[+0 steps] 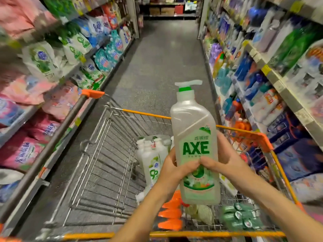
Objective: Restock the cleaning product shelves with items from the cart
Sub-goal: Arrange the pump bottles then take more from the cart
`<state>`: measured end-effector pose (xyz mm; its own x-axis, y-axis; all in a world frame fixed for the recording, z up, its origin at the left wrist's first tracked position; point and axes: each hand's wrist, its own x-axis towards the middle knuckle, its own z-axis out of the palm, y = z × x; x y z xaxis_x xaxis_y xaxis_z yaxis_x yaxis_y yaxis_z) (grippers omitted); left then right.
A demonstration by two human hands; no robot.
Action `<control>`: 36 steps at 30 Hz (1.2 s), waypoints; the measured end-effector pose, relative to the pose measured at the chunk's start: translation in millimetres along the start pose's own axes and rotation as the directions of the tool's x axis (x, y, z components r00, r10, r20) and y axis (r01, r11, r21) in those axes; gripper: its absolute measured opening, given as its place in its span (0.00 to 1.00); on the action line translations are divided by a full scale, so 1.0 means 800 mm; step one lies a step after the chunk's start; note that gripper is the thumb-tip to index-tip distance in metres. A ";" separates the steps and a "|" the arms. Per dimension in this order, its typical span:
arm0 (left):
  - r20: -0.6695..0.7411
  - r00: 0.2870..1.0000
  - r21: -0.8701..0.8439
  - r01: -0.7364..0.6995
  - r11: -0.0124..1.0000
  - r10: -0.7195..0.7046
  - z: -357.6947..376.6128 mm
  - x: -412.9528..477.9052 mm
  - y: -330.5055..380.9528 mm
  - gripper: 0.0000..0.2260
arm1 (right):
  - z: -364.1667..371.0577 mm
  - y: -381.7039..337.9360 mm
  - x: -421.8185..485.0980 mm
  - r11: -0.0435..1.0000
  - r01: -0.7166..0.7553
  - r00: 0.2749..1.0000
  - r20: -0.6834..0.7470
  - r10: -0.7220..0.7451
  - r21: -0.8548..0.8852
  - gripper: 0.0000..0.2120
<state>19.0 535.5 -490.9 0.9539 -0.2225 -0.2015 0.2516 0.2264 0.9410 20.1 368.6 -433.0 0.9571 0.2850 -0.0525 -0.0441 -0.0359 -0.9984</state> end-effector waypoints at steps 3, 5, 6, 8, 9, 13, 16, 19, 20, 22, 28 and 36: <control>0.013 1.000 -0.002 -0.012 1.000 0.012 0.001 -0.021 0.012 0.38 | 0.030 0.007 -0.027 0.996 0.043 0.991 -0.130 -0.033 0.074 0.49; 0.037 0.998 0.005 -0.043 0.999 0.042 0.005 -0.042 0.020 0.36 | 0.043 -0.001 -0.046 0.991 0.083 0.982 -0.181 -0.063 0.109 0.47; 0.046 0.997 0.014 -0.060 0.998 0.059 0.008 -0.055 0.024 0.34 | 0.049 -0.006 -0.057 0.988 0.108 0.978 -0.191 -0.085 0.113 0.46; 0.070 0.993 0.023 -0.094 0.995 0.093 0.016 -0.085 0.031 0.33 | 0.061 -0.016 -0.088 0.980 0.161 0.970 -0.201 -0.136 0.115 0.42; 0.084 0.991 0.022 -0.108 0.994 0.106 0.020 -0.102 0.034 0.33 | 0.068 -0.020 -0.106 0.975 0.191 0.964 -0.210 -0.164 0.116 0.38; 0.165 0.978 0.008 -0.133 0.991 0.130 0.043 -0.186 0.040 0.36 | 0.099 -0.042 -0.202 0.954 0.274 0.932 -0.278 -0.233 0.119 0.29; 0.248 0.960 0.015 -0.136 0.991 0.128 0.070 -0.260 0.041 0.33 | 0.120 -0.059 -0.289 0.945 0.308 0.897 -0.364 -0.252 0.105 0.29; 0.350 0.930 0.028 -0.132 0.991 0.114 0.105 -0.331 0.043 0.32 | 0.133 -0.077 -0.377 0.944 0.322 0.863 -0.432 -0.262 0.070 0.29; 0.383 0.917 0.034 -0.133 0.990 0.111 0.119 -0.354 0.044 0.32 | 0.135 -0.082 -0.408 0.942 0.329 0.848 -0.460 -0.265 0.063 0.29; 0.450 0.888 0.030 -0.120 0.992 0.094 0.151 -0.398 0.043 0.35 | 0.138 -0.093 -0.470 0.939 0.340 0.810 -0.521 -0.269 0.044 0.31; 0.697 0.712 -0.042 -0.078 0.996 0.085 0.262 -0.524 0.029 0.29 | 0.141 -0.123 -0.656 0.934 0.351 0.647 -0.706 -0.289 -0.061 0.30; 0.899 0.435 -0.039 -0.040 0.998 0.053 0.398 -0.726 -0.013 0.35 | 0.183 -0.150 -0.924 0.926 0.308 0.363 -0.873 -0.327 -0.218 0.30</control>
<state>-590.1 360.4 -296.7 0.2808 -0.9373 0.2063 0.2191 0.2719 0.9371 -724.2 302.2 -277.4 0.6121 -0.7205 0.3260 0.3168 -0.1542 -0.9359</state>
